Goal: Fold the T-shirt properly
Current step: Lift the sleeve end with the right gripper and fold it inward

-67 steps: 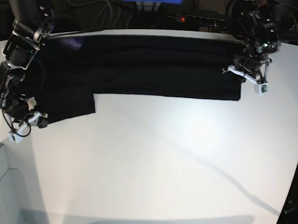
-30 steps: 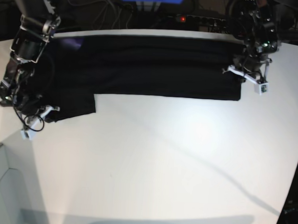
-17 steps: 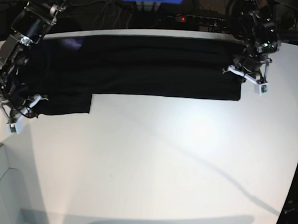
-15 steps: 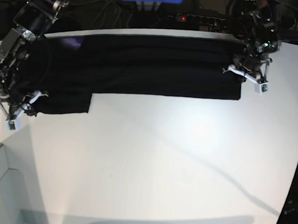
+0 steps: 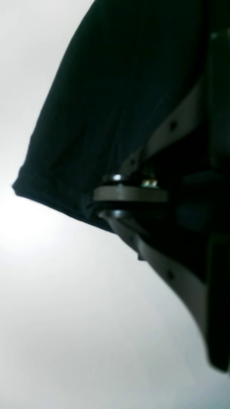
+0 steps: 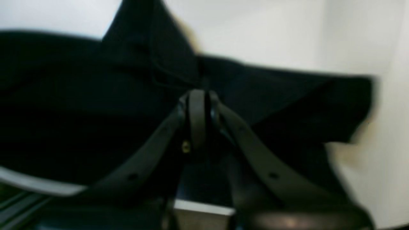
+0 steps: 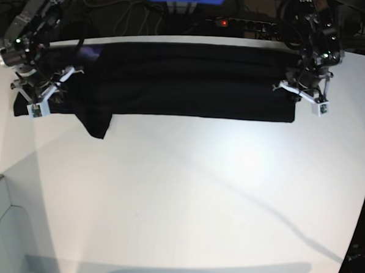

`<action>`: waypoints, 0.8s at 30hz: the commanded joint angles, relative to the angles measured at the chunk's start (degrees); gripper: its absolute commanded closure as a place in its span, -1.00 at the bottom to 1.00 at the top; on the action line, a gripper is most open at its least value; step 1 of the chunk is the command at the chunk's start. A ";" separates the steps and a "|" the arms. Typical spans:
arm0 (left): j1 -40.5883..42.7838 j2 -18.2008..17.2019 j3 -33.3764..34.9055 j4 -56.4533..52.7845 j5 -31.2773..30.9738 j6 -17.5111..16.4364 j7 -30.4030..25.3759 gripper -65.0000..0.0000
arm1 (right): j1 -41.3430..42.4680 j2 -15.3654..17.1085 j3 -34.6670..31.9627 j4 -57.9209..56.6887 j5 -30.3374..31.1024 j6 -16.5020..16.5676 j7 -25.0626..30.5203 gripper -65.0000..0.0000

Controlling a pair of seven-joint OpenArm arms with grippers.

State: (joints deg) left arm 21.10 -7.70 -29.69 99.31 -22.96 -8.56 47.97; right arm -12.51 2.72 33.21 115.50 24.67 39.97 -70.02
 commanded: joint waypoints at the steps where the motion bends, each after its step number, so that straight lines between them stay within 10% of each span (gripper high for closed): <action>1: -0.05 -0.60 -0.24 0.69 -0.38 0.16 -0.89 0.98 | -0.45 0.40 0.06 1.11 2.02 0.03 0.96 1.00; 24: -0.14 -0.60 -0.24 0.61 -0.38 0.16 -0.98 0.98 | -13.64 0.31 -2.49 1.02 9.49 0.03 0.88 1.00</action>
State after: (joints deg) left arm 21.08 -7.75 -29.69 99.09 -22.94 -8.56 47.92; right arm -26.15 2.70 30.59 115.70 33.19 39.99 -69.97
